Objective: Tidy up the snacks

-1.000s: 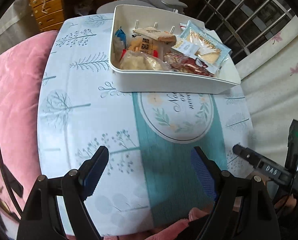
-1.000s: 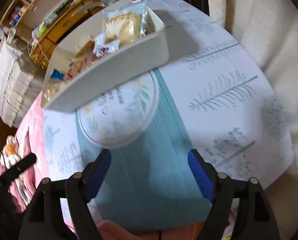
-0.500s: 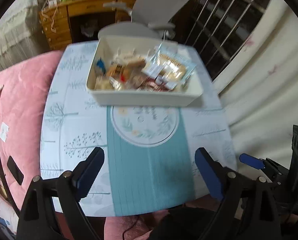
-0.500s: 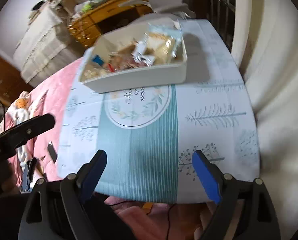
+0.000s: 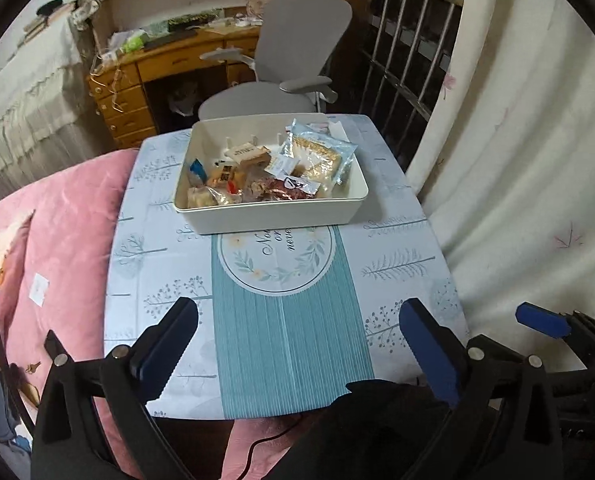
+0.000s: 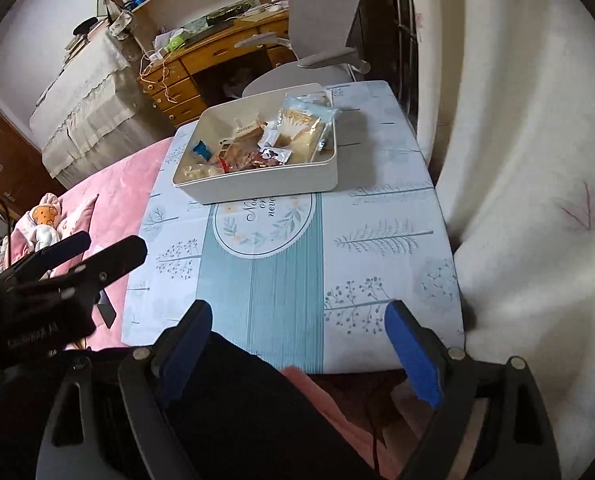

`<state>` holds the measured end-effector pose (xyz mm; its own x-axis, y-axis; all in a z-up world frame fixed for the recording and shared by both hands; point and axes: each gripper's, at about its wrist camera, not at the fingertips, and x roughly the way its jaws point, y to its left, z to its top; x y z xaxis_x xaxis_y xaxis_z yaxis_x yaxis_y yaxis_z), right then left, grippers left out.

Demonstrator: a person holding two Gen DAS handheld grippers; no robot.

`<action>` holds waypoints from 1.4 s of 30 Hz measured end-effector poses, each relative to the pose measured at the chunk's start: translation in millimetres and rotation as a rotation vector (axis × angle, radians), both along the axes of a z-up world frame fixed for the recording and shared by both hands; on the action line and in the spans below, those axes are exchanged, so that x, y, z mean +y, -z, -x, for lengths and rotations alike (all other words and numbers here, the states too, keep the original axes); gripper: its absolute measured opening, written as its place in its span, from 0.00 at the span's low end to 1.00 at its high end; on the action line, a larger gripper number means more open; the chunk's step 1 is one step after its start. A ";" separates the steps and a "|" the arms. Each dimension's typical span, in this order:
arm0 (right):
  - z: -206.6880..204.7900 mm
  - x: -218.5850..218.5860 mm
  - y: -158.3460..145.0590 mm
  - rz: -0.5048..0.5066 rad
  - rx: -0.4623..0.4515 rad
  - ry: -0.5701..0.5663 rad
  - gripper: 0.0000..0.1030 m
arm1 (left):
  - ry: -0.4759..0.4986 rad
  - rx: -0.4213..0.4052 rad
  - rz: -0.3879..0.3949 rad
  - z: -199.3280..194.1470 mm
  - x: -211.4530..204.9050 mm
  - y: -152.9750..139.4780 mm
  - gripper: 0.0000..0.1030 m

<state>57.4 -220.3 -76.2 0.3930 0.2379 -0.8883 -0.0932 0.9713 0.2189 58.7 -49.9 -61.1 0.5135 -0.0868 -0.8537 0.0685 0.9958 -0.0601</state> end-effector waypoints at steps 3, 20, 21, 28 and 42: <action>4.7 -0.1 -1.6 0.011 -0.017 0.000 0.86 | -0.037 -0.011 -0.012 5.8 1.6 0.3 0.99; -5.4 23.7 -10.1 0.056 -0.097 -0.078 0.92 | -0.191 -0.035 -0.057 7.4 29.1 1.7 0.99; -6.1 24.5 -9.9 0.059 -0.097 -0.080 0.92 | -0.191 -0.034 -0.055 7.0 29.6 1.9 0.99; -10.0 21.2 -5.2 0.064 -0.075 -0.072 0.92 | -0.176 -0.017 -0.047 0.6 25.7 6.0 0.99; -16.3 18.6 4.2 0.070 -0.038 -0.065 0.92 | -0.181 0.004 -0.051 -1.9 21.7 13.0 0.99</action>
